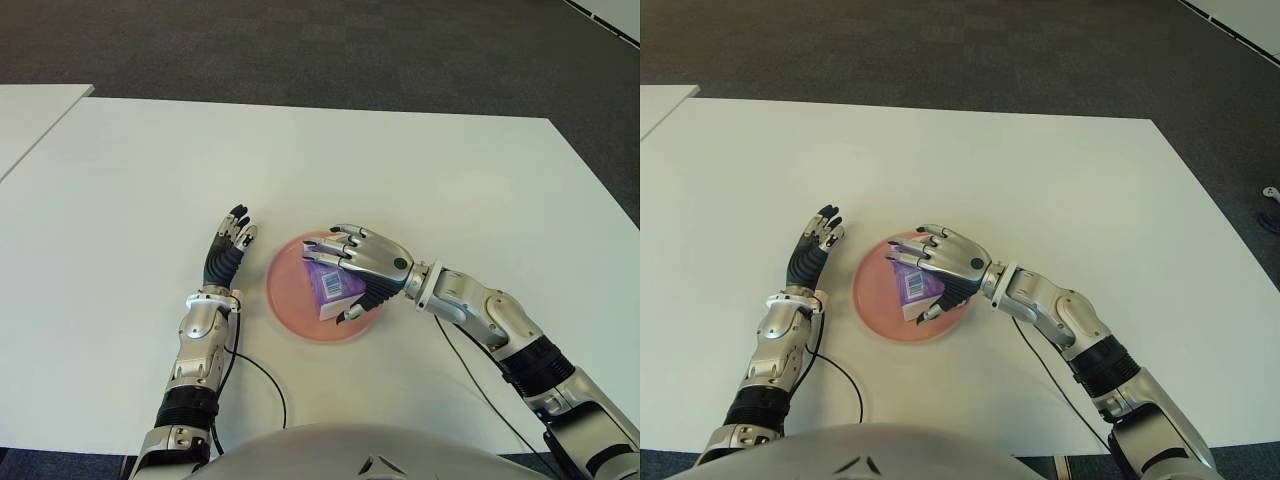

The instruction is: Put the tissue paper into the plate.

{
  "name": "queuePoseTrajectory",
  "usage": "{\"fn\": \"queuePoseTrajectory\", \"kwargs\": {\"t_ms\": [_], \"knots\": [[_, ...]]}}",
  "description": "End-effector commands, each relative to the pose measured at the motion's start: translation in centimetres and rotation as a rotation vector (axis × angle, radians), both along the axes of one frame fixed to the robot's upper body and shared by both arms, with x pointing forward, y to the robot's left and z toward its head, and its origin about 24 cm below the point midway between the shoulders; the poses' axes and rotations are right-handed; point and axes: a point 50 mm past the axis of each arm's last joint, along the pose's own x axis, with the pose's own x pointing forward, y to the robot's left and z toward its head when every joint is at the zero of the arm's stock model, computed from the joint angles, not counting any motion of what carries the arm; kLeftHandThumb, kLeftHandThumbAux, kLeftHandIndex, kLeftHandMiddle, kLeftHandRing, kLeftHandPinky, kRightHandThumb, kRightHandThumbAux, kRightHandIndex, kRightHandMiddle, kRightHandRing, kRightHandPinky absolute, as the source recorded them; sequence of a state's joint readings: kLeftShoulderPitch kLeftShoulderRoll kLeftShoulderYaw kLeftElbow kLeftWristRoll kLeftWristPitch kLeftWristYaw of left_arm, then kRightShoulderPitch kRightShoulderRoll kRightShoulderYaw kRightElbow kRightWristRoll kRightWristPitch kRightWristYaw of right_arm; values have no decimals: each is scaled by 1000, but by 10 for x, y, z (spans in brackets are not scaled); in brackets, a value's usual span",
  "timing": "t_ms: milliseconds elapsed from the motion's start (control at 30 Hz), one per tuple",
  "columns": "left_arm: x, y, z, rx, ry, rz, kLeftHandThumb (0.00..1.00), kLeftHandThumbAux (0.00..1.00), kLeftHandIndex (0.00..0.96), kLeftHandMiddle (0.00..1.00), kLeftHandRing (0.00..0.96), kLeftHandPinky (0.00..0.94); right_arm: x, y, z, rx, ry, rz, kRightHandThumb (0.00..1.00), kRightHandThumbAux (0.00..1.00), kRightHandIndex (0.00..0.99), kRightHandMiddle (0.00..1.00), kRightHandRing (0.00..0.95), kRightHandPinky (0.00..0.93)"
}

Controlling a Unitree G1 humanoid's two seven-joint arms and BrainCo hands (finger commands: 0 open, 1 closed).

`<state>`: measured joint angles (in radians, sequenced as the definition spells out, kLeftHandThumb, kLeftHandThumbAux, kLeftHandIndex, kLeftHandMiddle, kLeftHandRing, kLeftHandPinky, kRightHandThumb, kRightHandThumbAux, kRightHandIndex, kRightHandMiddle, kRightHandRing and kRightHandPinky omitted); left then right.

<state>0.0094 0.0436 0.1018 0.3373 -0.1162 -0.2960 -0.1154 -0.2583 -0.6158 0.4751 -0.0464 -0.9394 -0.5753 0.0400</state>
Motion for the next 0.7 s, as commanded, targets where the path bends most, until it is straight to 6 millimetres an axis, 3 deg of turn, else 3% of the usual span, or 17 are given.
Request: {"fn": "queuePoseTrajectory", "kwargs": {"t_ms": [33,267,600,700], "knots": [[-6,0,-14,-5,77,16,0,540,0,0,0,0,5,-16,-5,-25,39,-54,38,391,0,0,0,0],[-5,-1,-13,-20,69,15,0,539,0,0,0,0,29,-33,44,174,-12,-117,52,395,0,0,0,0],[-4,-1,-12,-28,65,13,0,522,0,0,0,0,41,-55,99,416,30,-233,159,393,0,0,0,0],[-4,-2,-11,-24,65,10,0,517,0,0,0,0,37,-65,107,512,80,-299,189,380,0,0,0,0]]}}
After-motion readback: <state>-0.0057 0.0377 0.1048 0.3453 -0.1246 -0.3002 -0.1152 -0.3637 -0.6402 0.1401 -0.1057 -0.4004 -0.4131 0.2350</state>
